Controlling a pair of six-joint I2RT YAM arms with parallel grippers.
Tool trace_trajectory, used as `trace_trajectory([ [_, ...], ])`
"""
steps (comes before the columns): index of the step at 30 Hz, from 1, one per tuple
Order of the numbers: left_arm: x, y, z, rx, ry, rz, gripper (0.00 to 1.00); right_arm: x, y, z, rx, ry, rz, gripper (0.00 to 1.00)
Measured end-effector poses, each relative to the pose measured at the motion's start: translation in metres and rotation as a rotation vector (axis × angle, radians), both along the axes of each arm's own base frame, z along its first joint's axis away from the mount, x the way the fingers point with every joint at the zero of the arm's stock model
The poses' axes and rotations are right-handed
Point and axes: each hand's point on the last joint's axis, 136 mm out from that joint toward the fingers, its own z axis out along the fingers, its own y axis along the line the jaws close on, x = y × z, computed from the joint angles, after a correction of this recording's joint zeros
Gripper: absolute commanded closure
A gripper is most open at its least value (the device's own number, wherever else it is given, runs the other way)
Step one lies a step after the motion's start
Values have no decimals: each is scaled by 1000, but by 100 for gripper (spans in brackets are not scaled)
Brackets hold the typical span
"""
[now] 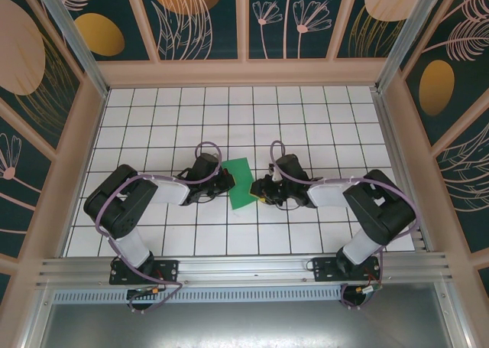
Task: Fold a paper plane with a square sheet of paper (pick it up from the middle)
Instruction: Third fold the triangle at the center of the table.
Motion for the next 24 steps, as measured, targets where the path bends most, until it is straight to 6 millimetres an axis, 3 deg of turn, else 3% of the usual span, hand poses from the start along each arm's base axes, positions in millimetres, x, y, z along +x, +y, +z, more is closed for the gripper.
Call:
trace_trajectory([
  [9,1,0,0,0,0,0,100,-13,-13,-8,-60,97,-35,85],
  [14,1,-1,0,2,2,0,100,-15,-16,-10,-85,118,-43,97],
  [24,2,-2,2,33,6,-22,100,5,10,15,-43,47,-10,98],
])
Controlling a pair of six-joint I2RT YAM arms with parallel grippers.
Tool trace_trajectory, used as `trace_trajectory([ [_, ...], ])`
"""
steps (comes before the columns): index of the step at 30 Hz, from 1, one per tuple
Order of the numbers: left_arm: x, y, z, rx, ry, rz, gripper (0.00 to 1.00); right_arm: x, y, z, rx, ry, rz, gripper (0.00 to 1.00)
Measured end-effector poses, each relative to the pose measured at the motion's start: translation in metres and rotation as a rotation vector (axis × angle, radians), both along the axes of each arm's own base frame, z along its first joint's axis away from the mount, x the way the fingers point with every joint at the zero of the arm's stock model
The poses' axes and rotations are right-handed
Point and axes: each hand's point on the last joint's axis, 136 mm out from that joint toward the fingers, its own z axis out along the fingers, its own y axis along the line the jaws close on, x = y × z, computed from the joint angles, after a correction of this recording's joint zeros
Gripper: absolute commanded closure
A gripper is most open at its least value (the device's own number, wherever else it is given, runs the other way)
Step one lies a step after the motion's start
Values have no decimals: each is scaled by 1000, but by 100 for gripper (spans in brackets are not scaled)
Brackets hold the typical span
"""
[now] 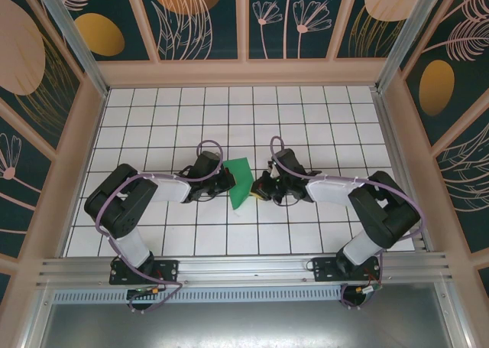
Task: Fold a paper plane with a square sheet of paper (pick it up from the middle)
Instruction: Third fold the triangle at the center of the table.
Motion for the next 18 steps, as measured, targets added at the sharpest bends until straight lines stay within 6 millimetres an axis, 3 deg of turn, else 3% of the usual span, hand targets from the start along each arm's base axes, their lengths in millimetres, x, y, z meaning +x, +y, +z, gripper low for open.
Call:
trace_trajectory([
  [9,0,20,12,138,-46,-6,99,15,24,-6,-2,1,37,98],
  [14,13,26,32,169,-113,19,100,17,31,-12,-11,7,49,98],
  [18,22,36,30,189,-116,50,100,16,34,-16,-15,2,65,98],
])
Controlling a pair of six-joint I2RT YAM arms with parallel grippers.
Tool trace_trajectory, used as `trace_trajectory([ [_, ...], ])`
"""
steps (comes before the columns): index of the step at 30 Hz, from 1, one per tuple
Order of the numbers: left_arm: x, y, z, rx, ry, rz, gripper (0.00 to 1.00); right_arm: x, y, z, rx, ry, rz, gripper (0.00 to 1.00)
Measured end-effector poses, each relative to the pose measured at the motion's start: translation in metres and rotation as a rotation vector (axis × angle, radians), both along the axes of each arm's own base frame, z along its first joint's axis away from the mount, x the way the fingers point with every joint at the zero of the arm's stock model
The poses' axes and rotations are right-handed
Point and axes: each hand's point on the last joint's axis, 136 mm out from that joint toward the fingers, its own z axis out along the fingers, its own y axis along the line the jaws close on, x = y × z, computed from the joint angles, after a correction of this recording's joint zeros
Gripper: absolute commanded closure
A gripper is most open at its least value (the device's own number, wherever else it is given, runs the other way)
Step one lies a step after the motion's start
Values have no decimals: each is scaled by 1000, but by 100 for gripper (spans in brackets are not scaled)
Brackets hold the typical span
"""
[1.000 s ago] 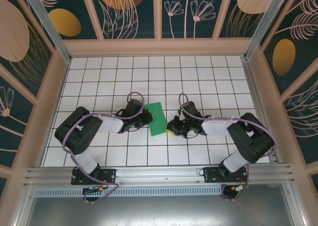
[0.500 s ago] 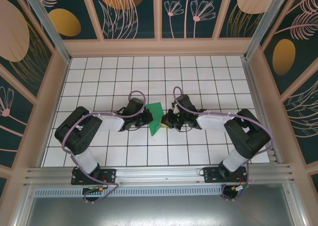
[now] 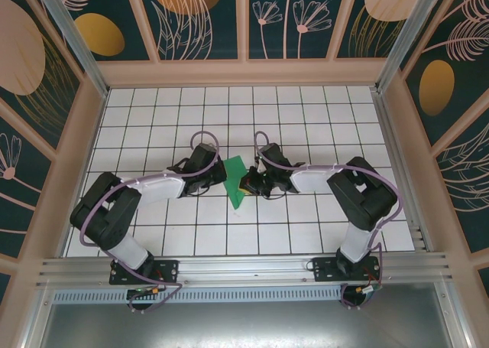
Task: Fold a paper plane with a square sheet of paper (pick it up from the middle)
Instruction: Third fold the triangle at the center of the table.
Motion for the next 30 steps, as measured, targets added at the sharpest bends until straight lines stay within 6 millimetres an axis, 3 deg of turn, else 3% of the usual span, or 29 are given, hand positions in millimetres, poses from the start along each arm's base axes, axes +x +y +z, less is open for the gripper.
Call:
trace_trajectory([
  [9,-1,7,-27,46,55,-1,100,7,10,-1,25,-35,14,98],
  [30,3,4,-30,48,68,-24,100,13,24,-17,24,-42,43,98],
])
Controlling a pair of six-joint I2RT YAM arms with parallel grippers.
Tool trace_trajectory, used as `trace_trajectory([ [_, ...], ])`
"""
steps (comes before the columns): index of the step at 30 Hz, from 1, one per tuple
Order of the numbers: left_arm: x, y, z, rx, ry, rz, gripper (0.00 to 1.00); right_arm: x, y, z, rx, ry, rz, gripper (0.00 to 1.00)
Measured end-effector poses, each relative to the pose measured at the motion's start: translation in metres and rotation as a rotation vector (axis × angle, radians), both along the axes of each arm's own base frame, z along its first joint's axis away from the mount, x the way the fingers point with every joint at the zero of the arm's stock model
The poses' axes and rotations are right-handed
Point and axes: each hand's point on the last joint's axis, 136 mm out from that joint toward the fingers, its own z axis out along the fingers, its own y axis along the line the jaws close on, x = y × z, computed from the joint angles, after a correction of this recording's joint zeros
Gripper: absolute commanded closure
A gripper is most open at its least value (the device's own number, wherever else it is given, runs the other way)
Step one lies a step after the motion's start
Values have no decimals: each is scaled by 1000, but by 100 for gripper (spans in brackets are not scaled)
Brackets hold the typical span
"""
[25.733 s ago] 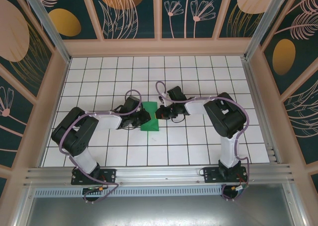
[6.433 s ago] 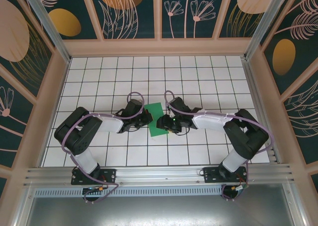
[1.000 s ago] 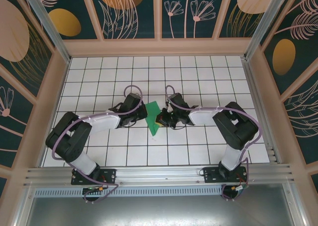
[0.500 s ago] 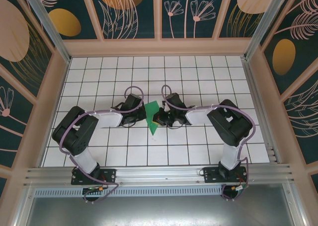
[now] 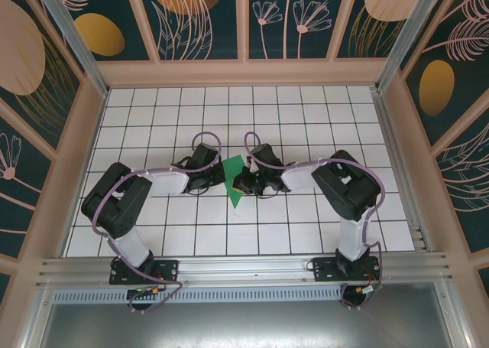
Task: Fold a paper plane with a square sheet of paper (pick it up from the middle)
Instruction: Third fold the triangle at the center of the table.
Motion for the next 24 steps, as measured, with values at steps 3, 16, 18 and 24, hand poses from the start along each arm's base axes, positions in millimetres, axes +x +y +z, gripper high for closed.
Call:
trace_trajectory([
  [3,0,0,0,2,0,-3,100,2,4,1,3,-15,14,98],
  [16,0,-1,-1,3,0,-8,100,2,7,-2,-18,-38,49,98],
  [18,1,-1,0,2,-1,-8,100,2,5,-4,-28,-36,48,98],
  [24,1,-1,-1,2,1,-8,100,3,3,-4,-46,-53,46,98],
])
